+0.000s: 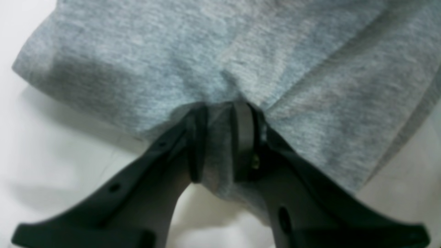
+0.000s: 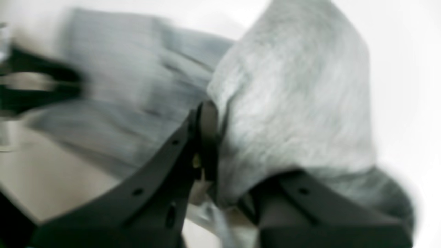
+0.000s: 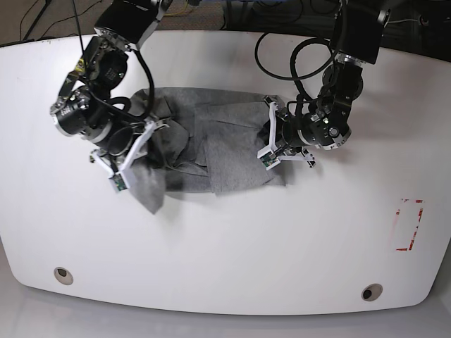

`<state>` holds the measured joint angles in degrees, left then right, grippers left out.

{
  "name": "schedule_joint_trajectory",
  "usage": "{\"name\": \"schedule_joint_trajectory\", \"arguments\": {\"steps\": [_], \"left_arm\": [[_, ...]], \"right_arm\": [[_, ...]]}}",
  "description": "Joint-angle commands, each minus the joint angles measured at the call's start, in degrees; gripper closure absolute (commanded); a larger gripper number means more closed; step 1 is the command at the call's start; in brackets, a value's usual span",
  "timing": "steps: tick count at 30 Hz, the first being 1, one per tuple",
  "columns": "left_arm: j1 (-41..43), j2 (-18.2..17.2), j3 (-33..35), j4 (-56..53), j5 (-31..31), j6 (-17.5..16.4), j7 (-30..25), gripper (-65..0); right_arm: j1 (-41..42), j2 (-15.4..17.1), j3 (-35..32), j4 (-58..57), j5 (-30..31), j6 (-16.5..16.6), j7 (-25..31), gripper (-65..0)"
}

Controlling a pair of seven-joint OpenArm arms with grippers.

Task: Layout the t-shirt on the table in an organized manner, then fold the t-shirt properly
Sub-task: 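Fold the shirt's end over with the right gripper toward the left gripper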

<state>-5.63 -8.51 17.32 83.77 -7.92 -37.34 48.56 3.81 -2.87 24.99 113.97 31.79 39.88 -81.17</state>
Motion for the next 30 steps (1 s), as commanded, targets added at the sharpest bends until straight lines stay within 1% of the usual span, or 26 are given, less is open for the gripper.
{"name": "schedule_joint_trajectory", "arguments": {"steps": [1, 4, 6, 10, 14, 18, 30], "left_arm": [[-0.7, 0.0, 1.1, -0.6, 1.5, -0.5, 3.8, -11.1], [-1.0, 0.0, 2.2, -1.0, 1.5, -0.4, 3.8, -11.1], [-1.1, 0.0, 2.3, -1.3, 1.5, -0.4, 3.8, -11.1], [-1.0, 0.0, 2.3, -1.3, 1.4, -0.4, 3.8, -11.1], [-0.9, 0.0, 2.2, -1.3, 1.3, -0.4, 3.8, -11.1], [-0.9, 0.0, 2.1, -1.3, 1.3, -0.4, 3.8, -11.1], [-0.8, 0.0, 2.1, -1.3, 1.2, -0.4, 3.8, -11.1]], "right_arm": [[0.9, -1.1, -2.2, 1.1, 1.0, 0.1, 1.2, -1.0], [1.0, -3.5, -4.8, 1.1, 1.0, 0.1, 1.2, -1.0], [1.5, -4.3, -6.0, 1.1, 0.7, 0.1, 1.2, -1.0], [1.7, -4.6, -8.6, 0.5, 0.7, 0.1, 1.2, -1.0], [1.7, -5.2, -11.3, 0.0, 0.7, 0.1, 2.9, -1.0], [1.7, -6.1, -11.8, 0.0, 0.6, 0.1, 2.9, -1.1], [1.1, -6.1, -11.9, 0.0, 1.0, 0.1, 2.9, -1.3]]}}
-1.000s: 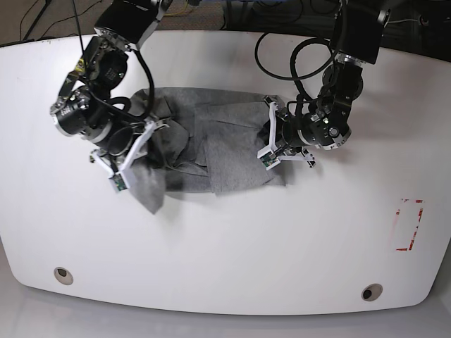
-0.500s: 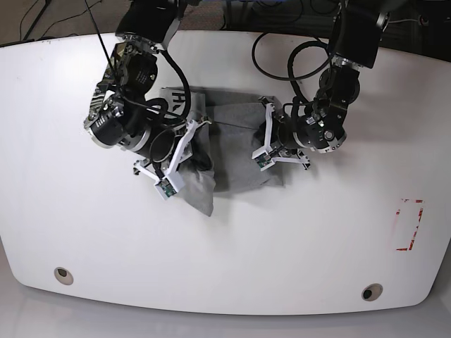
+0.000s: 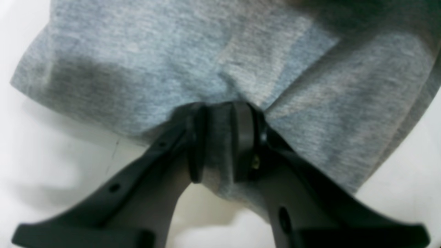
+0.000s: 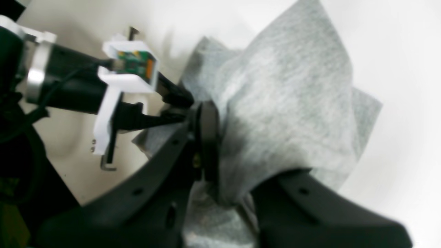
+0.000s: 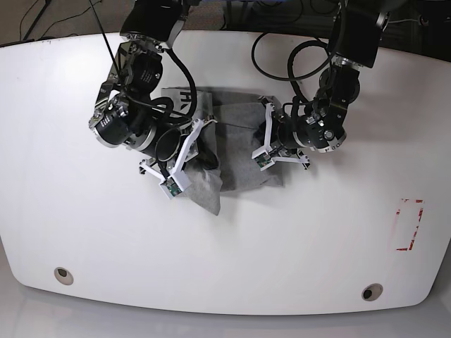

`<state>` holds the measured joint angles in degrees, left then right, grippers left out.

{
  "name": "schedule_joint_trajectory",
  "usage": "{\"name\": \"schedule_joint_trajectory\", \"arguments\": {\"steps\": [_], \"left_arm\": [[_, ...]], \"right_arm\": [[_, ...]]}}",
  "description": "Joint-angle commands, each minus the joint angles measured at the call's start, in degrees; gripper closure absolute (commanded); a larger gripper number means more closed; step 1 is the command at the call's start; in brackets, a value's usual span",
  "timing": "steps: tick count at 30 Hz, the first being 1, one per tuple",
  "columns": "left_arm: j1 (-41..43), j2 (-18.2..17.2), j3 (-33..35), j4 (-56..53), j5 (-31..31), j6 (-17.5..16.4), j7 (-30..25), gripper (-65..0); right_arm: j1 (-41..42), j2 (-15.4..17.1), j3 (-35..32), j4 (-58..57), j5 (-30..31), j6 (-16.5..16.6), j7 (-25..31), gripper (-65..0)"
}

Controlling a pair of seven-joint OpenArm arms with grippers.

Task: Layout the t-shirt on the table in an organized manner, then fold the t-shirt properly
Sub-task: 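Fold the shirt's end over with the right gripper toward the left gripper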

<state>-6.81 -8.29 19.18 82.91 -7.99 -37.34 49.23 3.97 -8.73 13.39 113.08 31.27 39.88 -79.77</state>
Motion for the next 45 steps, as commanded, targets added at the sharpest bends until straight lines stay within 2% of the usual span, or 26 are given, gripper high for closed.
{"name": "schedule_joint_trajectory", "arguments": {"steps": [1, 9, 14, 28, 31, 37, 42, 45], "left_arm": [[0.4, -0.2, 0.2, -0.4, 1.3, -0.4, 3.1, -11.1], [0.4, -0.2, 0.2, -0.4, 1.2, -0.4, 3.1, -11.1], [0.4, -0.2, 0.2, -0.4, 1.2, -0.4, 3.1, -11.1], [0.4, -0.2, 0.2, -0.1, 1.0, -0.4, 3.1, -11.1], [0.4, -0.2, 0.2, -0.1, 1.0, -0.5, 3.1, -11.3], [0.4, -0.2, 0.2, -0.1, 1.0, -0.6, 3.1, -11.3], [0.3, 1.0, 0.1, -0.1, 1.0, -0.6, 3.1, -11.3], [0.3, 1.0, 0.0, -0.1, 1.0, -0.6, 3.1, -11.3]], "right_arm": [[0.9, -0.3, -0.2, 0.9, 1.6, 0.1, 1.5, -1.3], [0.5, -0.3, -0.2, 0.8, 2.4, 0.1, 0.8, -1.3], [0.4, -0.3, -0.2, -1.0, 7.4, 0.1, 0.0, -1.3], [-0.1, -0.3, -0.2, -5.6, 10.0, 0.1, 2.0, -2.7], [-0.1, -0.3, -0.2, -6.6, 11.5, 0.1, 2.3, -10.6], [-0.1, -0.3, -0.2, -7.5, 15.1, 0.1, 2.3, -35.4], [-0.2, -0.3, -0.2, -7.7, 18.6, 0.1, 2.3, -47.7], [-0.2, -0.3, -0.2, -7.7, 19.3, 0.1, 2.3, -51.2]]}}
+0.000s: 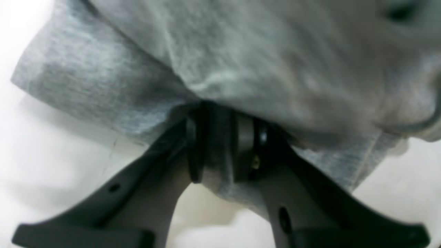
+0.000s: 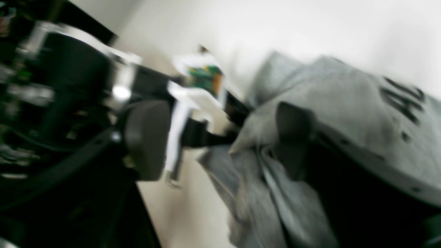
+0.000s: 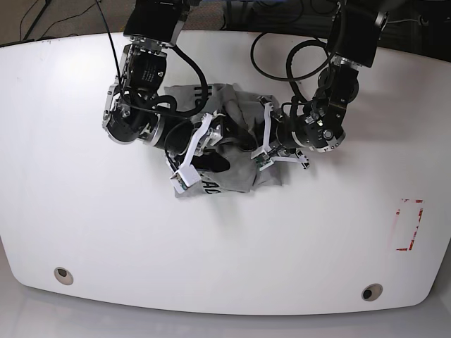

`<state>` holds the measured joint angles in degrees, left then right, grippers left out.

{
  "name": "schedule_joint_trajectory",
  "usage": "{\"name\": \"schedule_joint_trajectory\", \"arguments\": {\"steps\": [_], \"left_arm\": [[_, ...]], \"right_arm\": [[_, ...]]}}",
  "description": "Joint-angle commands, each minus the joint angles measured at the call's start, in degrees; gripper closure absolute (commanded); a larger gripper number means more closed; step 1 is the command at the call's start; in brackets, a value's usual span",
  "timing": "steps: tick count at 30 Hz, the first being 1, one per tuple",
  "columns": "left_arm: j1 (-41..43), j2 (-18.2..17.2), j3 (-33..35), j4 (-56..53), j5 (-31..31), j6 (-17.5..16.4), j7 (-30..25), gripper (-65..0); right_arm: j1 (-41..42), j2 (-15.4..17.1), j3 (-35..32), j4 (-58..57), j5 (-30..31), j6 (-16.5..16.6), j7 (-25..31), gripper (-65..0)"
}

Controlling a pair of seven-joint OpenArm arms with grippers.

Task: Layout the t-shirt on the table in an organized manner, then fold the t-shirt properly
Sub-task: 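Fold the shirt's end over with the right gripper toward the left gripper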

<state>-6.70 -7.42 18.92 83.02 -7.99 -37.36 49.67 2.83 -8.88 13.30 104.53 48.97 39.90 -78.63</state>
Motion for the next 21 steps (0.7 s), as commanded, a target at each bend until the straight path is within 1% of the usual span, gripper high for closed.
{"name": "schedule_joint_trajectory", "arguments": {"steps": [1, 4, 11, 15, 21], "left_arm": [[0.2, 0.3, 0.3, -0.1, 1.0, -0.6, 2.7, -11.3], [0.2, 0.3, 0.1, -0.1, 1.0, -0.7, 2.7, -11.3], [0.3, 0.7, -4.9, 4.7, 0.9, -0.8, 2.7, -11.4], [0.3, 1.8, -7.4, 7.2, 0.9, -0.8, 2.8, -11.4], [0.3, 2.7, -11.9, 11.1, 0.9, -0.9, 2.8, -11.4]], "right_arm": [[0.9, -0.1, -0.2, 0.8, 1.6, 0.1, 1.2, -51.7], [1.0, -0.1, -0.2, 0.8, 1.6, 0.1, 1.2, -51.7], [1.1, 0.0, 0.6, 0.8, 1.6, 0.1, 1.2, -51.7], [1.1, 2.5, 2.5, 0.8, 1.6, 0.1, 1.2, -51.7], [1.1, 4.5, 3.2, 0.8, 1.5, 0.1, 1.2, -51.7]]}}
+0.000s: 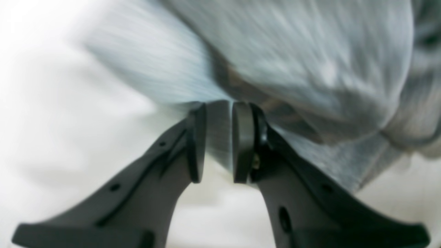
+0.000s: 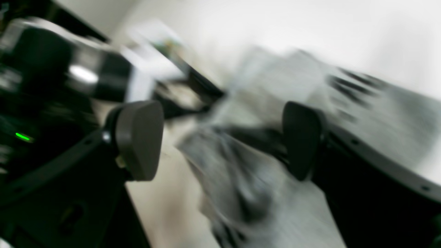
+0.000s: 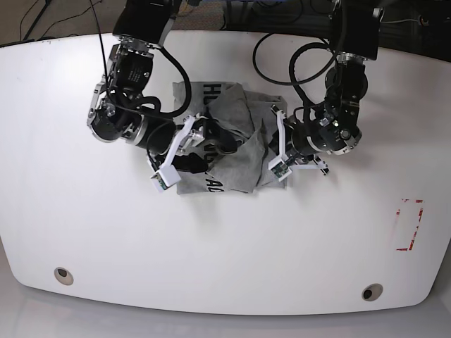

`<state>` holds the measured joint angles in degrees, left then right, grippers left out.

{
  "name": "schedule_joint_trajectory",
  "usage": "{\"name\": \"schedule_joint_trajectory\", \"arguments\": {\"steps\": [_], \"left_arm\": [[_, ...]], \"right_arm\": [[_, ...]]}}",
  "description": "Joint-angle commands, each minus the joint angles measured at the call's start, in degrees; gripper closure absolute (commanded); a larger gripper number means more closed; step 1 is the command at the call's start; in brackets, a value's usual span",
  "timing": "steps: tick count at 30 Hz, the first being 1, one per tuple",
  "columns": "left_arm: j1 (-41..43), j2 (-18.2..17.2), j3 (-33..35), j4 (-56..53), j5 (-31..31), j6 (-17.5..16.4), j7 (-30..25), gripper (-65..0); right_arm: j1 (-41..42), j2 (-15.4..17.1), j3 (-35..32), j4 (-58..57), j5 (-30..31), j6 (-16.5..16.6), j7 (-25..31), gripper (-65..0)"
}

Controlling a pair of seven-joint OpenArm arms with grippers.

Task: Layout the t-shirt on the table in an organized manner, then fold the t-shirt properly
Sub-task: 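Fold the shirt's end over with the right gripper toward the left gripper, then lift the folded bundle with the right gripper and flip it over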

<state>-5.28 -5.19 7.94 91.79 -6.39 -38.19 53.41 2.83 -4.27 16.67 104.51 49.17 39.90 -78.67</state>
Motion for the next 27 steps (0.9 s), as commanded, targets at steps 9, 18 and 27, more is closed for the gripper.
{"name": "schedule_joint_trajectory", "arguments": {"steps": [9, 18, 27], "left_arm": [[-1.1, 2.3, -11.3, 9.5, -6.0, -1.8, -0.9, -14.2], [-1.6, 1.6, -31.5, 14.3, -9.8, -1.8, -0.7, -18.3], [-4.3, -6.4, -45.9, 14.5, -11.0, -1.8, 7.6, -18.2]], "right_arm": [[1.0, 0.3, -0.4, 0.8, -4.7, 0.1, 1.4, -51.7], [3.1, -1.7, -0.6, -5.1, -7.6, 0.1, 1.4, -51.7], [4.9, -1.8, -1.2, -13.6, -7.5, 0.1, 5.9, -51.7]]}}
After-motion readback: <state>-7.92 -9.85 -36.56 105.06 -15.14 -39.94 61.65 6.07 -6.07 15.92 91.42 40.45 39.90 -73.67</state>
